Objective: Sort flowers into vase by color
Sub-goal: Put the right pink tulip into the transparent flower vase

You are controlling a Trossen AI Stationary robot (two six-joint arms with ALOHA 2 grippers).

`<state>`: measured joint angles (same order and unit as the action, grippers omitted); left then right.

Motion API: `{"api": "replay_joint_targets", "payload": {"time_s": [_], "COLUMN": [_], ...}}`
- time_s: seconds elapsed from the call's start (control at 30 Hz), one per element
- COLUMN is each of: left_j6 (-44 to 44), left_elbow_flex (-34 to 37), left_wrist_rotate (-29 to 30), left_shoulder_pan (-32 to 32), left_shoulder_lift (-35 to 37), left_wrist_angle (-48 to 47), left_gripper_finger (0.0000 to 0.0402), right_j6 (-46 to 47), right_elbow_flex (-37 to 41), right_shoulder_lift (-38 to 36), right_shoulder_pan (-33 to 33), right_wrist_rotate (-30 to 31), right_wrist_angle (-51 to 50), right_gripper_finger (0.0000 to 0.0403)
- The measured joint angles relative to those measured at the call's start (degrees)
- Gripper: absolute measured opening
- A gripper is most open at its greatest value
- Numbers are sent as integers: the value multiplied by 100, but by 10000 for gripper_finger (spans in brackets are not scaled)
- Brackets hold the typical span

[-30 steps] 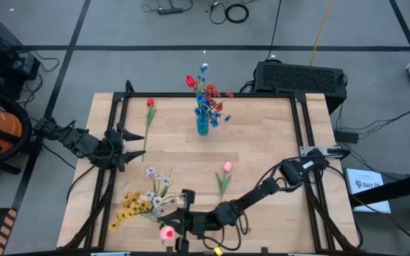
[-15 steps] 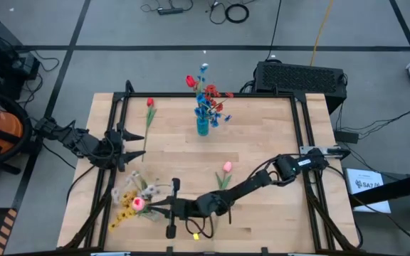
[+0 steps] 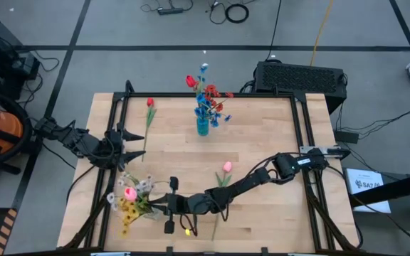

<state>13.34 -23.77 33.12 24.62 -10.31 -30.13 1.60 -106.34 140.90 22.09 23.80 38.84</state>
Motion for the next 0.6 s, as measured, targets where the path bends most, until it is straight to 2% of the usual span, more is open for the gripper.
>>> {"api": "replay_joint_targets", "payload": {"time_s": [0.23, 0.6], "left_j6": [6, 129], "left_elbow_flex": [-1, -2], "left_wrist_rotate": [-1, 0], "left_shoulder_pan": [0, 0], "left_shoulder_lift": [0, 0], "left_wrist_angle": [-12, -87], "left_gripper_finger": [286, 286], "right_j6": [75, 75], "right_elbow_flex": [0, 0], "right_shoulder_lift": [0, -5], "right_shoulder_pan": [2, 35], "right_wrist_rotate": [-7, -14], "right_wrist_angle": [-12, -58], "right_gripper_finger": [37, 128]}}
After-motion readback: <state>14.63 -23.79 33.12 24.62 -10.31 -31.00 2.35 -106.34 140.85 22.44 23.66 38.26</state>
